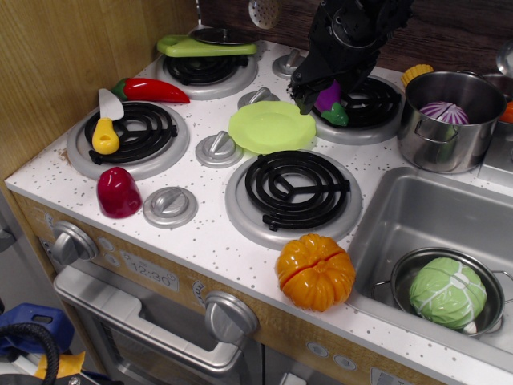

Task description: Put eggplant on plate

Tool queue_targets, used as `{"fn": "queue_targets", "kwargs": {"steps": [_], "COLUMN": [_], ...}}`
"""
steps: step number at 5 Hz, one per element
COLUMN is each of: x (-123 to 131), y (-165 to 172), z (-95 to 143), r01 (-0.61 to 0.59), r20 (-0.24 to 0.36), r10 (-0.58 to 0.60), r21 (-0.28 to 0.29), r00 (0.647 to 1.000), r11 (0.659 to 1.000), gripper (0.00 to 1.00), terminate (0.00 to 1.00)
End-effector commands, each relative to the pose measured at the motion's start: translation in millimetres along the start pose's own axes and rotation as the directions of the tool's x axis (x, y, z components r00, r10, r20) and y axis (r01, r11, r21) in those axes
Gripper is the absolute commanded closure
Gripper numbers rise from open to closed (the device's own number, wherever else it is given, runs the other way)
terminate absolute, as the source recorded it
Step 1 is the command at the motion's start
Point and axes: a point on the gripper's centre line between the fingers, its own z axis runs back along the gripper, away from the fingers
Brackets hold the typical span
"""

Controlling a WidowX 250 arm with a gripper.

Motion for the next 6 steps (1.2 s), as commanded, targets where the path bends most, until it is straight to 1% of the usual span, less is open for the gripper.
{"fn": "queue_targets", "kwargs": {"steps": [1, 2, 3, 4, 5, 6], "x": [0, 12, 21, 28, 36, 40], "y": [0, -8, -18, -28, -34, -39], "z": [0, 2, 4, 1, -10, -19], "r01": [0.000, 0.117, 0.215, 0.299, 0.319, 0.326], "r20": [0.000, 0.064, 0.116, 0.197, 0.193, 0.186], "r10": [0.000, -0.112, -0.202, -0.268, -0.281, -0.287], "r21": [0.000, -0.067, -0.114, -0.150, -0.203, -0.239], "r00": [1.000, 0.992, 0.973, 0.943, 0.940, 0.940], "r11": [1.000, 0.991, 0.970, 0.942, 0.926, 0.915], "gripper": [0.00, 0.00, 0.00, 0.00, 0.00, 0.00], "terminate": [0.00, 0.00, 0.00, 0.00, 0.00, 0.00]}}
